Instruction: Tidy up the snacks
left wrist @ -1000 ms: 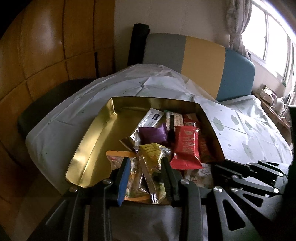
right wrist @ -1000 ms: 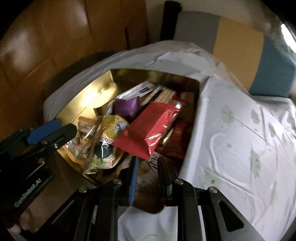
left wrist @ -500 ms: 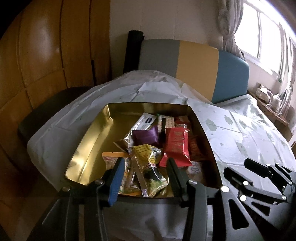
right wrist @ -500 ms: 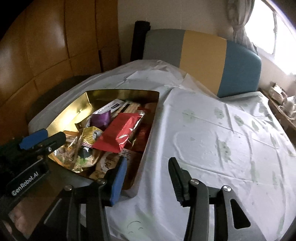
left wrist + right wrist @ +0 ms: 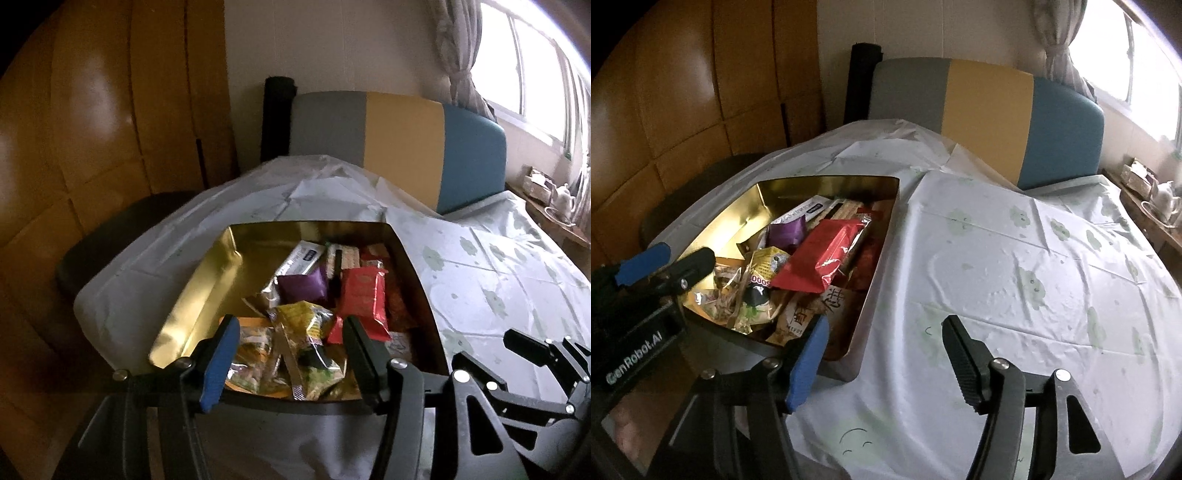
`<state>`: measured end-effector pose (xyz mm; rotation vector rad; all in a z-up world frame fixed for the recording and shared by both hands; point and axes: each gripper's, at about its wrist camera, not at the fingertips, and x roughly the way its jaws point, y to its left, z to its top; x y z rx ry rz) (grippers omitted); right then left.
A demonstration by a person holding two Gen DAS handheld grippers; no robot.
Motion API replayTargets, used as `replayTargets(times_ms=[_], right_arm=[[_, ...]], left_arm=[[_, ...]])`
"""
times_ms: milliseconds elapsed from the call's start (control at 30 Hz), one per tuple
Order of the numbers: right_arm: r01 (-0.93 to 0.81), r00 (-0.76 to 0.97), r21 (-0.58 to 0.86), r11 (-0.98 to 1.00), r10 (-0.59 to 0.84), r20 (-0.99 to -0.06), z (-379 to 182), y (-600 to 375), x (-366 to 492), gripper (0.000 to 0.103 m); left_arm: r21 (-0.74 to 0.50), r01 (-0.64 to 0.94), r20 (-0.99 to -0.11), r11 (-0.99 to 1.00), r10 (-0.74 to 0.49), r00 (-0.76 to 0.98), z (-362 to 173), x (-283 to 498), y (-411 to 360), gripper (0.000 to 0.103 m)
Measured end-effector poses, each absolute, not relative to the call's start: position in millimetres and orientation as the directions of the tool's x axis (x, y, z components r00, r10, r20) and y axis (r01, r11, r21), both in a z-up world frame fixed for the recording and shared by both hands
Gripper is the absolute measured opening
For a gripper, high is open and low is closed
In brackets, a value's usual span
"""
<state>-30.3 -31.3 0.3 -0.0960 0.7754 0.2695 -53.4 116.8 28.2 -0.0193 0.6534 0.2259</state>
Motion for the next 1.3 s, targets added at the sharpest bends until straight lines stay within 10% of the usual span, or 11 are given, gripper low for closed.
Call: replayTargets(times_ms=[1300], right_arm=[[-0.293, 0.690, -0.003, 0.956, 0.209, -0.693, -0.8, -24.7, -31.8, 0.072]], left_arm=[[0.050, -0.240, -0.600, 0.969, 0.221, 0.769, 28.2, -54.2, 118.5, 0.059]])
